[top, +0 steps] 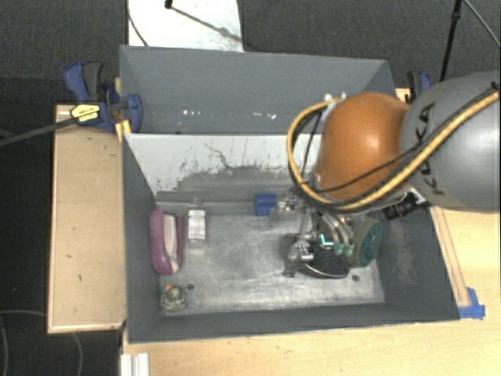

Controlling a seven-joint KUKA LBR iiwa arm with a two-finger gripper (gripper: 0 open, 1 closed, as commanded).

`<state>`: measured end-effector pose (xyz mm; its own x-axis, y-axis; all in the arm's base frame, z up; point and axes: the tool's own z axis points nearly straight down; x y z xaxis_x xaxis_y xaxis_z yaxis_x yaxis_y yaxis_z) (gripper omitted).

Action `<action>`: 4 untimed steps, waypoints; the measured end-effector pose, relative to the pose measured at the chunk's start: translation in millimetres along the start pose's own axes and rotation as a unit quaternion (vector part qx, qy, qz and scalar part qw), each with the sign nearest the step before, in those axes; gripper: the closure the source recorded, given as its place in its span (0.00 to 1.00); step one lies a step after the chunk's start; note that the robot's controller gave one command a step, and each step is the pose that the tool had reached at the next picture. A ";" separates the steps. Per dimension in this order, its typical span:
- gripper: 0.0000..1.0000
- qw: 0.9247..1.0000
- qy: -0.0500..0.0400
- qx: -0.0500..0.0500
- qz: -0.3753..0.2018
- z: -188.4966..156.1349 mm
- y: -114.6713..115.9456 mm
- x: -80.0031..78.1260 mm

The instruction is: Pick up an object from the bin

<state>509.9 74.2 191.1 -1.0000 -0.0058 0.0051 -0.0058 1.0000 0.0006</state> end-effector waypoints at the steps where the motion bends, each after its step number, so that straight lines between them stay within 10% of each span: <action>1: 0.00 1.000 -0.002 0.001 0.029 32.9 -59.0 -1.7; 2: 0.00 0.999 -0.003 0.001 -0.044 117.3 -109.3 -17.1; 3: 1.00 0.999 -0.005 0.000 -0.044 114.0 -107.0 -18.2; 4: 1.00 0.983 -0.007 0.003 -0.183 -68.5 -165.4 -20.0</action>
Offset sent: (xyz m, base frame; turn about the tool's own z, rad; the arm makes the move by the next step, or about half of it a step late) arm 0.0020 -0.0550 -0.0313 0.0516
